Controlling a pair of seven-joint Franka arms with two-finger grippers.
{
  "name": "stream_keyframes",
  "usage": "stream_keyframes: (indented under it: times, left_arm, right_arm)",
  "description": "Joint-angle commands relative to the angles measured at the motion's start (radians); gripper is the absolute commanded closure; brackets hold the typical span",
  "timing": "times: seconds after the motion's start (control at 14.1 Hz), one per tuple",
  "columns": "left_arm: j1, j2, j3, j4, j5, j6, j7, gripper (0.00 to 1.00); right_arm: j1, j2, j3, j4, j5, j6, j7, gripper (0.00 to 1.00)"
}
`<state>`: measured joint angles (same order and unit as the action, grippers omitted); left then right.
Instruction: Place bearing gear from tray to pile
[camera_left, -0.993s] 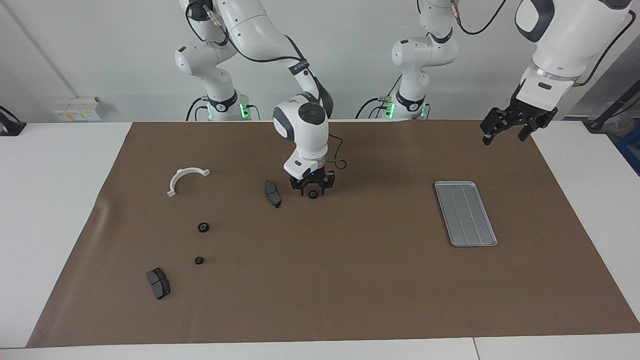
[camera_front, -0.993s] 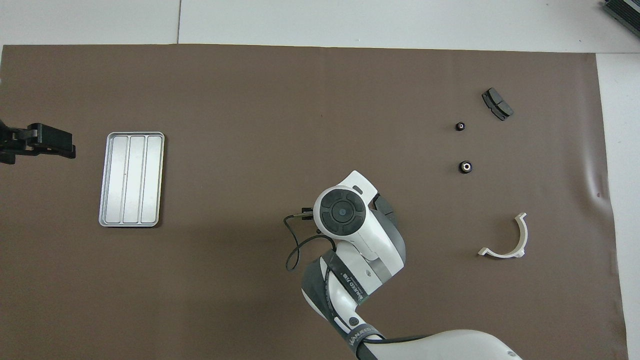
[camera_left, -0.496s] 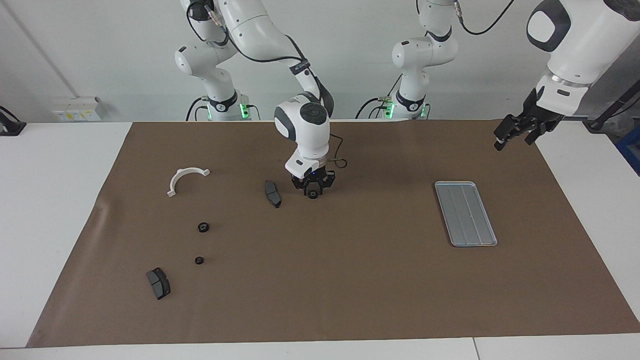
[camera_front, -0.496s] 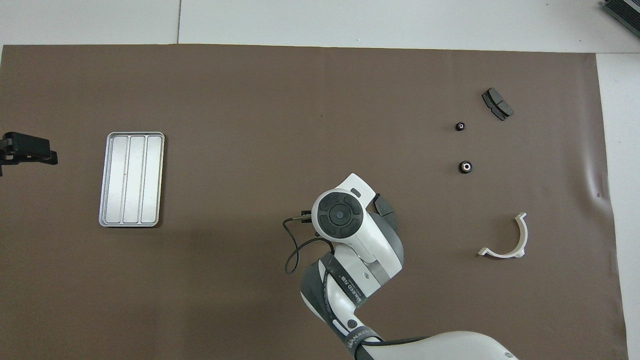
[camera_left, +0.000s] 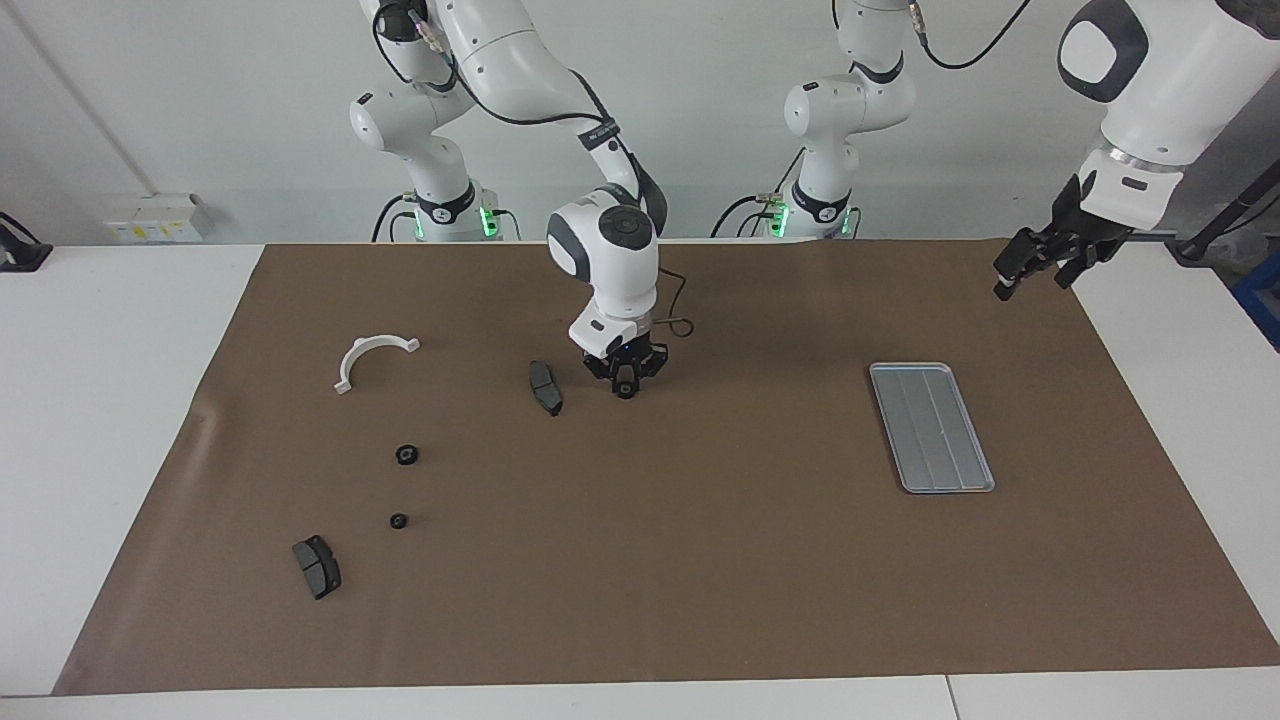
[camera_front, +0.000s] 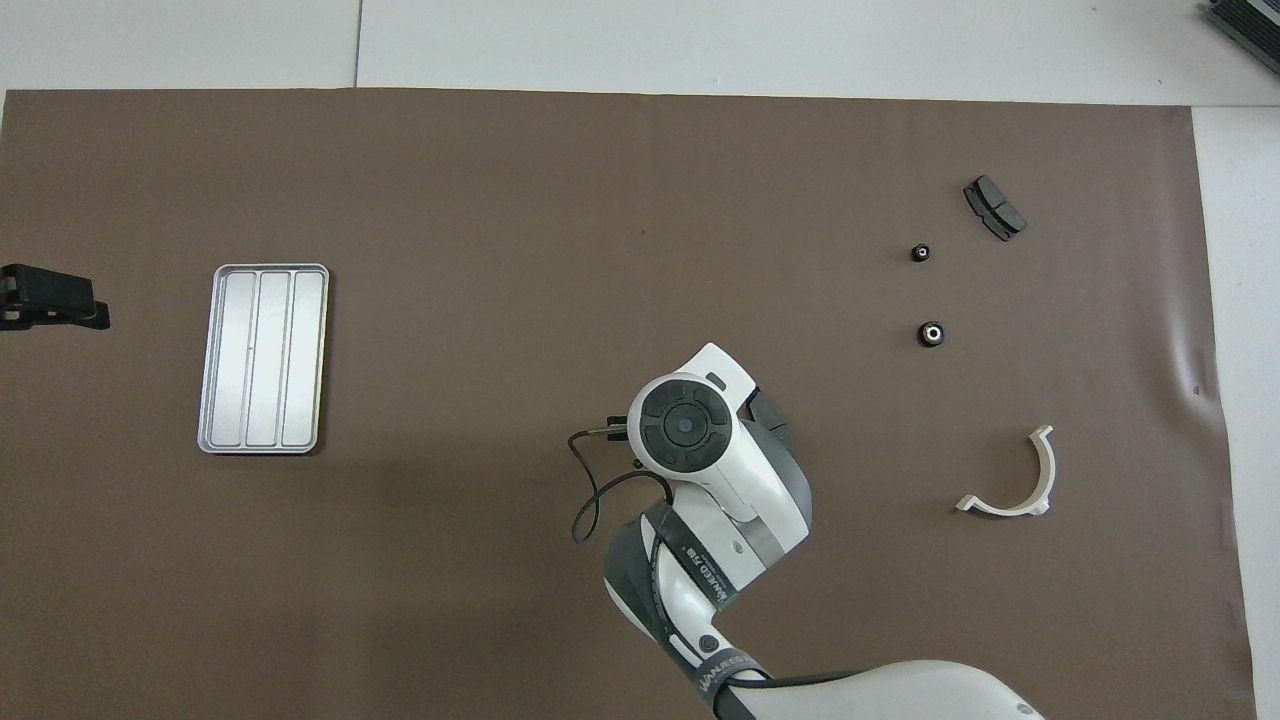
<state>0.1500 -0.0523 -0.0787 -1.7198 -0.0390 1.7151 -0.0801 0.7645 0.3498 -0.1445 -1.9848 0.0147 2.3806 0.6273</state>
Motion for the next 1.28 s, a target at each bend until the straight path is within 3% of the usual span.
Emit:
stream_keyframes:
  times: [0.0, 0.21, 0.57, 1.21]
  left_arm:
    - [0.002, -0.034, -0.003, -0.034, -0.01, 0.011, 0.005, 0.0]
    - [-0.038, -0.024, -0.013, -0.021, 0.002, 0.006, 0.083, 0.0]
    - [-0.107, -0.004, -0.016, 0.045, 0.063, -0.049, 0.094, 0.0]
    - [-0.092, -0.029, -0.007, 0.017, 0.063, -0.063, 0.085, 0.0]
  right_arm:
    - [-0.071, -0.077, 0.0, -0.006, 0.004, -0.032, 0.012, 1.0]
    - [-0.18, -0.097, -0.001, 0.024, -0.013, -0.049, -0.033, 1.0]
    - [-0.385, -0.072, 0.002, 0.037, -0.001, -0.015, -0.334, 1.0]
    - [-0.476, -0.015, 0.003, 0.004, 0.004, 0.02, -0.432, 1.0]
